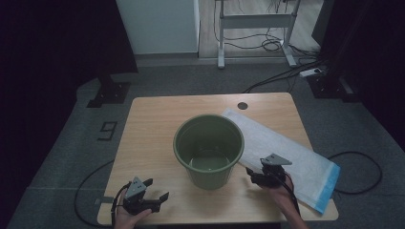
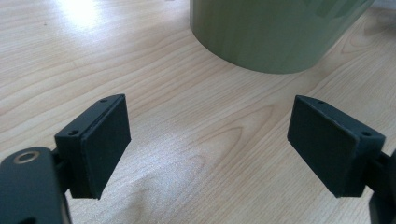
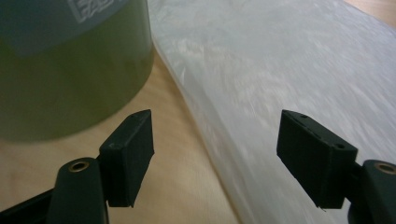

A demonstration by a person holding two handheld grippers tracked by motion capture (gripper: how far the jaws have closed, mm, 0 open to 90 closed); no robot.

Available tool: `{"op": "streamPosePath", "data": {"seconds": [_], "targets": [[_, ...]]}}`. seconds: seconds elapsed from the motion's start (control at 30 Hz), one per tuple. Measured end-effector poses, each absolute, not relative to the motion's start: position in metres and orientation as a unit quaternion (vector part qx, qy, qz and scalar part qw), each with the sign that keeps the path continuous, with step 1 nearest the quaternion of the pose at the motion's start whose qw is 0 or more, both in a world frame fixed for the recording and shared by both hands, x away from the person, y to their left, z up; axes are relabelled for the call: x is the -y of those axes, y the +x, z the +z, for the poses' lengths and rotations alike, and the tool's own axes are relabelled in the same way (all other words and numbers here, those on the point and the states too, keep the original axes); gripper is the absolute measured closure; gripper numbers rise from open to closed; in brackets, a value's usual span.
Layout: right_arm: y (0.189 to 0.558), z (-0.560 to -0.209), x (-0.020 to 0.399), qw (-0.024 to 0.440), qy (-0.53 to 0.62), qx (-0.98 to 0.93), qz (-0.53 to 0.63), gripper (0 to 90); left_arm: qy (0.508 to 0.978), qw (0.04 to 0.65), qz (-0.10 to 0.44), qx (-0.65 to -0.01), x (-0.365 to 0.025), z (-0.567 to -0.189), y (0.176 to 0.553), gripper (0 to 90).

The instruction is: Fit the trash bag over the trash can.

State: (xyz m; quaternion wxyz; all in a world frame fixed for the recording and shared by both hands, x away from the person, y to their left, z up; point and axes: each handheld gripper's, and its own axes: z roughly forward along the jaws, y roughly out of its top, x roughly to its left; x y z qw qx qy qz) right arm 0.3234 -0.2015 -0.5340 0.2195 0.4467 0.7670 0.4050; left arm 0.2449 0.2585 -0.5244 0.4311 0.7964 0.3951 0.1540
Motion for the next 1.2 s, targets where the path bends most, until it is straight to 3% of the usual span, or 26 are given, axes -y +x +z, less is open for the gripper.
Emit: {"op": "streamPosePath", "data": {"seconds": [0.33,0.83,1.0,1.2], "targets": [[0.351,-0.549,0.177,0.211,0.463,-0.771,0.384,25.0,0.795,0.431,0.154,-0.397,-0.261,-0.525,0.246,12.9],[0.369,-0.554,0.165,0.218,0.478,-0.77,0.362,32.6,0.792,0.432,0.159,-0.401,-0.266,-0.525,0.247,14.1],[0.369,-0.553,0.166,0.225,0.479,-0.768,0.36,44.8,0.794,0.431,0.157,-0.399,-0.264,-0.526,0.247,14.0],[0.372,-0.552,0.169,0.223,0.472,-0.772,0.363,79.4,0.79,0.434,0.162,-0.401,-0.265,-0.525,0.246,14.1]]}}
